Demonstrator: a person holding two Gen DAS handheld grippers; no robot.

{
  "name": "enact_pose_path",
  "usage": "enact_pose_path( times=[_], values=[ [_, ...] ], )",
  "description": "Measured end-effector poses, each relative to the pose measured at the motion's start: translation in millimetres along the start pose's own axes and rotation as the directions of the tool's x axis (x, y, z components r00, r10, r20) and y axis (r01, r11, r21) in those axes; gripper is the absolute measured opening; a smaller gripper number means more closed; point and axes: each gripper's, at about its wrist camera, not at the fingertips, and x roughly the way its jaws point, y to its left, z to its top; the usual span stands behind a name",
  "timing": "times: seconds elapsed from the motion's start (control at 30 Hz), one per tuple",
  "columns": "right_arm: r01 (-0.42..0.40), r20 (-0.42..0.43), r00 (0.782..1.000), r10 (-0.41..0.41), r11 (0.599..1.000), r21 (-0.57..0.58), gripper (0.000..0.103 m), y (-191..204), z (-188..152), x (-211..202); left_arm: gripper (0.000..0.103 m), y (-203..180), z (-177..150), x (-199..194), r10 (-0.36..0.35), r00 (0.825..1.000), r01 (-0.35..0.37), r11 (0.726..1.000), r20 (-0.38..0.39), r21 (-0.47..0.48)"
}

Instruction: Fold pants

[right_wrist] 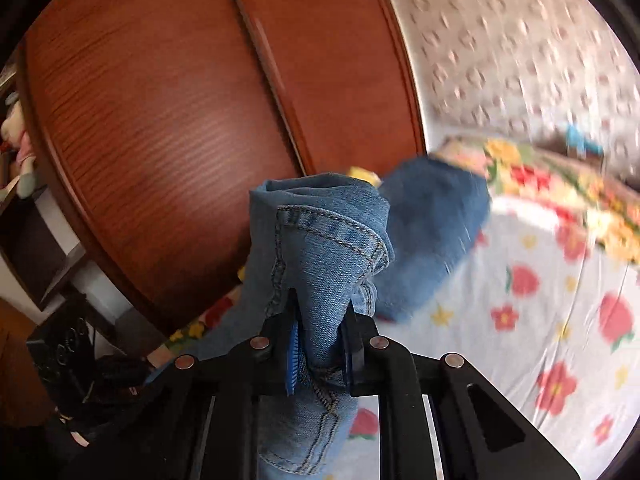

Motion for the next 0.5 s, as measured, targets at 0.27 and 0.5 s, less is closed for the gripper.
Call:
enact_pose_path(
  times=[0.27, 0.5],
  values=[
    [-0.037, 0.051, 0.998, 0.043, 0.993, -0.115, 0.016, 31.4, 81.6, -3.1, 0.009, 18.5, 54.2, -35.9, 0.035, 0.986, -0.036, 0.999, 0.161, 0.001],
    [-0.091, 0.102, 0.989, 0.104, 0.987, -0.130, 0.016, 1.4, 149.7, 31.0, 0.009, 52.9, 120.6, -5.8, 0.103, 0.972, -0.105, 0.994, 0.211, -0.002]
  ],
)
